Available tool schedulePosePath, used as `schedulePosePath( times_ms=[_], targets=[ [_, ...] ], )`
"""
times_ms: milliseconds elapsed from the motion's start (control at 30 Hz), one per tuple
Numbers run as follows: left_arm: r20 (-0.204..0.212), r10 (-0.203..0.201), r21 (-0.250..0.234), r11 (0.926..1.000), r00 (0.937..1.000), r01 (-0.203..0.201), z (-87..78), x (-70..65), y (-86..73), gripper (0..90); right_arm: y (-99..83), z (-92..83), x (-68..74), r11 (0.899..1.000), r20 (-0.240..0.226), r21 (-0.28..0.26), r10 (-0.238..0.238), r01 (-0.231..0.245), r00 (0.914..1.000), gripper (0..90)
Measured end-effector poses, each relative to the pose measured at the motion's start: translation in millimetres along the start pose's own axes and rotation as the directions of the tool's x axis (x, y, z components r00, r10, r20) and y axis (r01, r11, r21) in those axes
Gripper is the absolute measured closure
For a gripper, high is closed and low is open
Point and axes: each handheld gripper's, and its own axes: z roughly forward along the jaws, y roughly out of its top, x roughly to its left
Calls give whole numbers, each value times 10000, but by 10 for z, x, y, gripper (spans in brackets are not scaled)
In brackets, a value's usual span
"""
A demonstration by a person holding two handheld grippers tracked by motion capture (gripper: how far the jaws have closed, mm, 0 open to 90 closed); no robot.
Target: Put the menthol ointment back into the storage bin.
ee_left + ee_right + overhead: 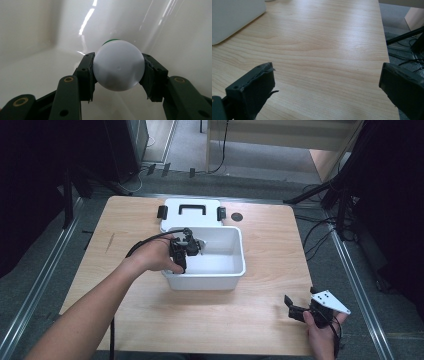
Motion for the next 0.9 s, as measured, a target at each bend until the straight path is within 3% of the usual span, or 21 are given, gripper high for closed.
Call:
schedulePosePath(
  times_ms=[133,367,900],
  targets=[
    [-82,44,411,9991,10000,-40,4,7,37,511,0,1,0,10000,-4,-14,-17,17,10000,3],
    [-146,-243,684,9973,9996,253,22,6,71,507,0,-1,-1,10000,-19,0,6,-6,10000,3],
    [291,-439,156,9989,9986,434,-25,39,30,474,1,3,0,10000,-1,11,-19,19,10000,4]
  ],
)
